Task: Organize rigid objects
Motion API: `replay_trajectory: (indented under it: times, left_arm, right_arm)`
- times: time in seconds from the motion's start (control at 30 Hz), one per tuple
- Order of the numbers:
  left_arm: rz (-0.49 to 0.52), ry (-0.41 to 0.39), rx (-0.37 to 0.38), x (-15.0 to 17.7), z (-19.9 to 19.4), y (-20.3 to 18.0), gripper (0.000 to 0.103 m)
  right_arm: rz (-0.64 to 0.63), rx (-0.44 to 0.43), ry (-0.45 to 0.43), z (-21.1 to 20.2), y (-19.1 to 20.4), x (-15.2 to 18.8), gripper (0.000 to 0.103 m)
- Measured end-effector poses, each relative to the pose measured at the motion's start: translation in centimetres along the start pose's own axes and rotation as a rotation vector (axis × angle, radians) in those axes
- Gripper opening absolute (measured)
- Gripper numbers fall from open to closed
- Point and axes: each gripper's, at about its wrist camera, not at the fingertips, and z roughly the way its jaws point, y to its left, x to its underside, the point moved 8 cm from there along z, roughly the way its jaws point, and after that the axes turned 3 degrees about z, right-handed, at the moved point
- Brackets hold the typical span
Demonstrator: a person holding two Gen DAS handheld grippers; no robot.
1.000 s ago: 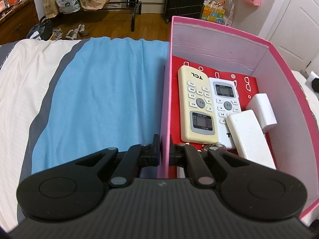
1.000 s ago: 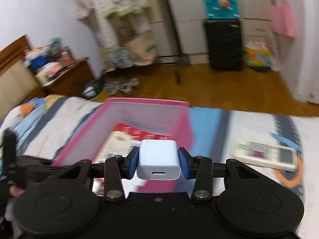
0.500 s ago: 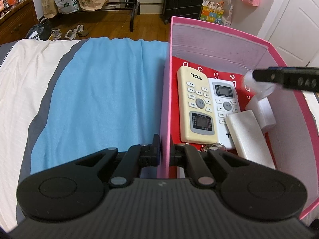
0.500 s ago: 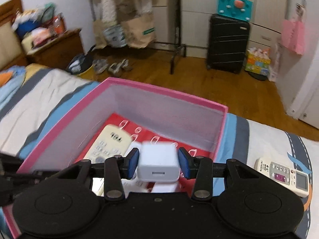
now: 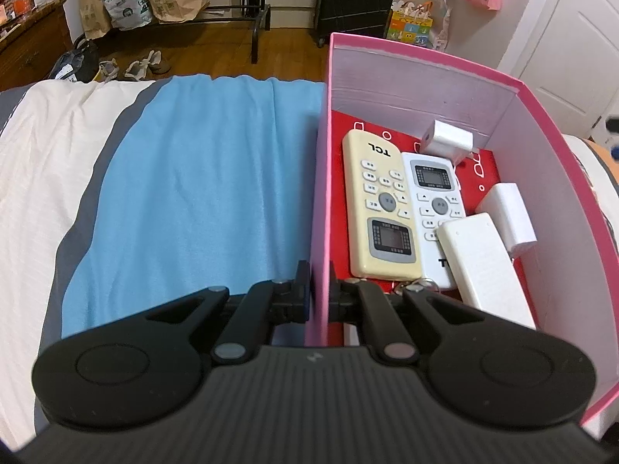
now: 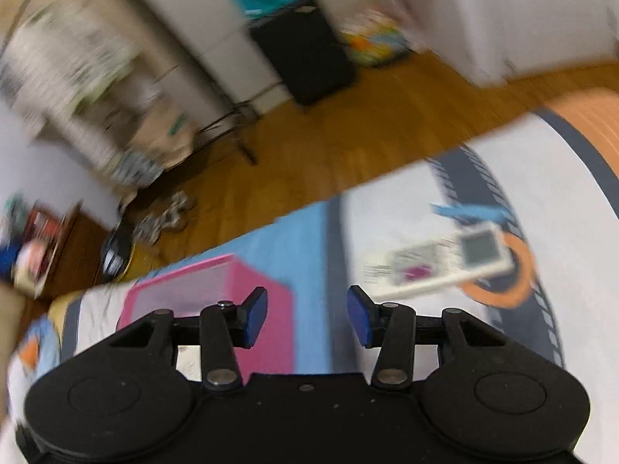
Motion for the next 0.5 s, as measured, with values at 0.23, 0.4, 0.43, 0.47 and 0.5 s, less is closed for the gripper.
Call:
replay_trajectory:
  times: [0.23,0.4,0.43,0.47,0.5]
  left_arm:
    - [0.003,0.0,-0.006,0.0,-0.1,0.1,0.005]
    - [0.004,0.0,-0.006,0.0,-0.1,0.1,0.005]
    - [0.004,0.0,-0.005,0.0,-0.1,0.1,0.005]
    - [0.004,0.001,-0.006,0.0,-0.1,0.1,0.005]
    - [0.006,0.001,-0.006,0.0,-0.1,0.0,0.005]
  right_arm:
    - [0.315,0.08,0.006,2.7,-7.9,-0.5,0.054]
    - [0.402,0.07,-0.001,4.8,-9.2,-0.4,0.055]
    - [0.402,0.077,-0.002,5.2,-9.2,-0.3,0.055]
    - [0.401,0.079,-0.001,5.6,-9.0,-0.2,0.055]
    - [0.405,0.081,0.005,6.0,-9.0,-0.1,0.056]
